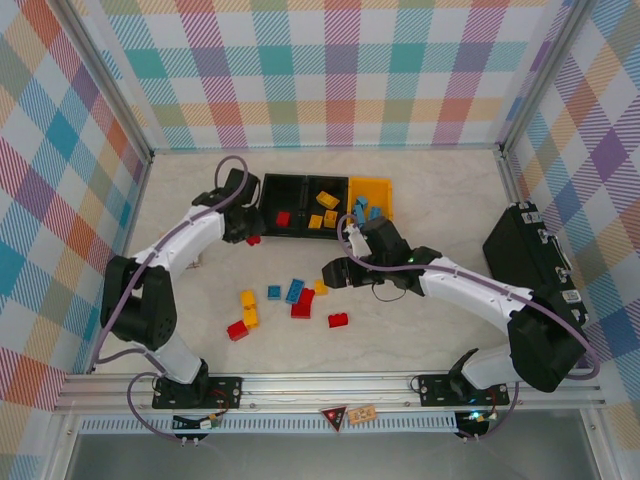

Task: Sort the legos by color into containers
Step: Pick up the lego from the middle-left of the table, then place the lego in the container.

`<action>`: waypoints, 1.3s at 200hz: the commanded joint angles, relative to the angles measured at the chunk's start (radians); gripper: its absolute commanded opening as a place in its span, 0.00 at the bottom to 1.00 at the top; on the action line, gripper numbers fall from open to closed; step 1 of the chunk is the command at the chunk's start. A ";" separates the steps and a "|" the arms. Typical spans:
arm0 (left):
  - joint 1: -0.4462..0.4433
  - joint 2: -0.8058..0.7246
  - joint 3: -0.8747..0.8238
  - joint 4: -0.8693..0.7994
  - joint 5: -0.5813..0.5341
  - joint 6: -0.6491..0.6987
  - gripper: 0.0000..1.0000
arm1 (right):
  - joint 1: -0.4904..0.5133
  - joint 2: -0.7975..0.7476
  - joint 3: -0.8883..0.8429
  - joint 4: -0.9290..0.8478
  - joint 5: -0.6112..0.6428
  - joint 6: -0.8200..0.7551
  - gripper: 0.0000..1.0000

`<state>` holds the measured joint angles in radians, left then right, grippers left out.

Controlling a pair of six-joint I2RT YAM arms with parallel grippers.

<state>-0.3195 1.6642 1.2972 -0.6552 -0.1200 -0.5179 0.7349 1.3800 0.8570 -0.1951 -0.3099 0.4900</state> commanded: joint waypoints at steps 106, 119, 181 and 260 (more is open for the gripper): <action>-0.044 0.390 0.405 0.008 0.093 -0.015 0.29 | 0.012 -0.041 -0.036 0.010 0.048 0.031 0.65; -0.045 0.404 0.415 0.013 0.104 -0.022 0.29 | 0.012 -0.040 -0.035 0.014 0.048 0.032 0.65; -0.057 0.413 0.432 0.022 0.119 -0.034 0.51 | 0.014 -0.028 -0.036 0.022 0.043 0.036 0.65; -0.067 0.272 0.344 0.052 0.142 -0.031 0.53 | 0.017 -0.014 -0.030 0.036 0.037 0.035 0.65</action>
<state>-0.3733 2.0487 1.6810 -0.6239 -0.0048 -0.5457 0.7433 1.3598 0.8299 -0.1921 -0.2695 0.5167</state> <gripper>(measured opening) 0.525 0.653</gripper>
